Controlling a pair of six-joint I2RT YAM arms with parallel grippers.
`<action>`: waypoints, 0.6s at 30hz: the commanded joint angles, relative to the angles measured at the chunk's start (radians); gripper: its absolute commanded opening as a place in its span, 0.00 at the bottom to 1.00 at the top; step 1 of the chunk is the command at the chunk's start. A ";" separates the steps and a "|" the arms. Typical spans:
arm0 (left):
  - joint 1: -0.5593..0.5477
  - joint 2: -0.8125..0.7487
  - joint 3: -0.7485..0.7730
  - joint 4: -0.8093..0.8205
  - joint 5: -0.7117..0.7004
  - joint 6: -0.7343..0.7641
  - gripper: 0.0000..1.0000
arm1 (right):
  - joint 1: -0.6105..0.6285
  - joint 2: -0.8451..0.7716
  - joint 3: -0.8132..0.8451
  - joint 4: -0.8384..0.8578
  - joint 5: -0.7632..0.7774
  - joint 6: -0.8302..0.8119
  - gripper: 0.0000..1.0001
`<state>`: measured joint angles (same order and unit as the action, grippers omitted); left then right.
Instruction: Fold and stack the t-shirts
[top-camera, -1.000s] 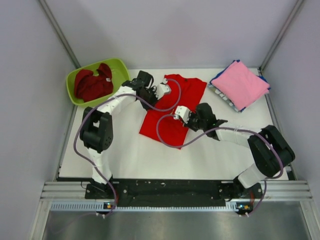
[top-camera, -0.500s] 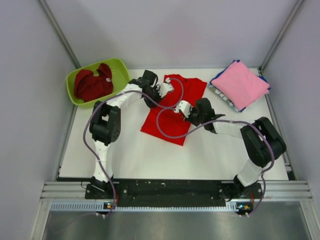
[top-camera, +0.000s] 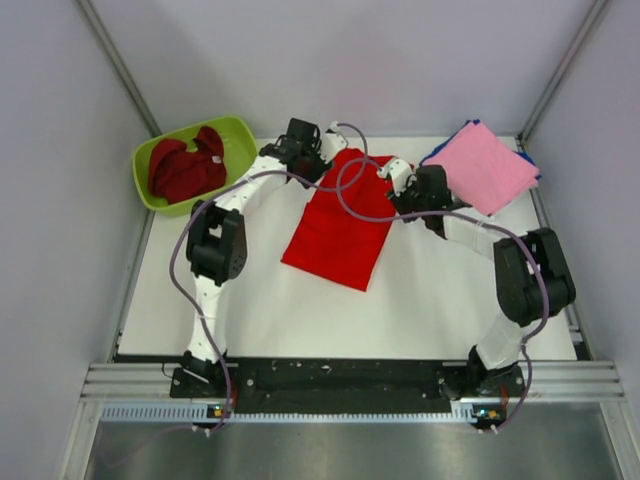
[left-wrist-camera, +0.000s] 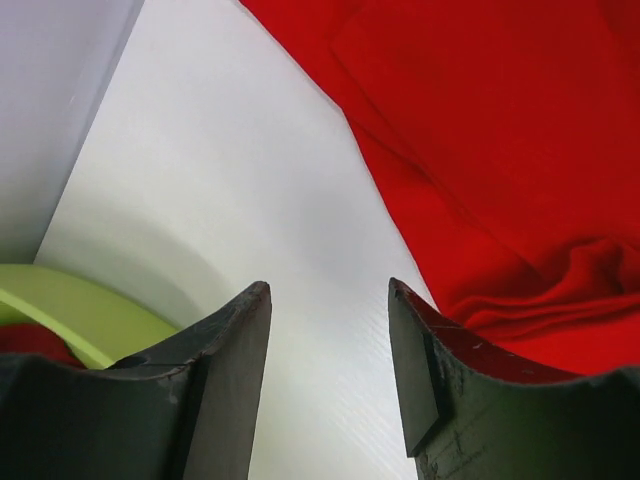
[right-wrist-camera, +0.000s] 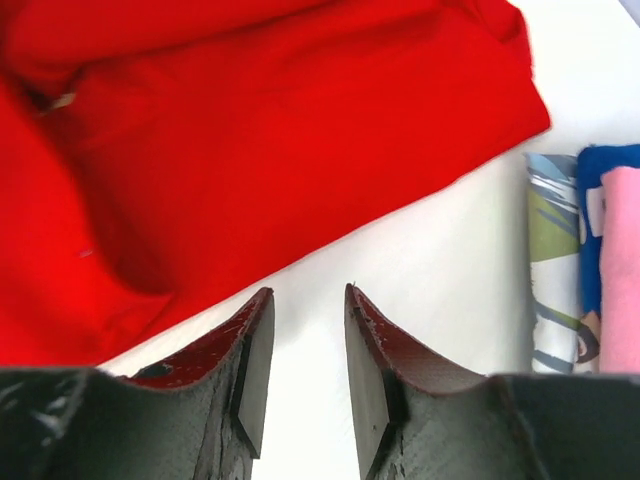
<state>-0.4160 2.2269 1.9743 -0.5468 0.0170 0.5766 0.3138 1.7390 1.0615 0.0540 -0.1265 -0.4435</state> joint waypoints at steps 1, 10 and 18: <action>0.017 -0.194 -0.104 0.008 0.122 0.055 0.55 | 0.082 -0.195 -0.092 -0.010 -0.104 -0.018 0.38; 0.028 -0.530 -0.615 -0.248 0.500 0.567 0.58 | 0.434 -0.435 -0.345 -0.170 -0.180 -0.329 0.58; 0.008 -0.536 -0.808 -0.144 0.453 0.657 0.64 | 0.531 -0.251 -0.313 -0.203 -0.032 -0.379 0.57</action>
<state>-0.3943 1.6894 1.2129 -0.7273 0.4561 1.1332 0.8246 1.4017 0.6979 -0.1249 -0.2367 -0.7837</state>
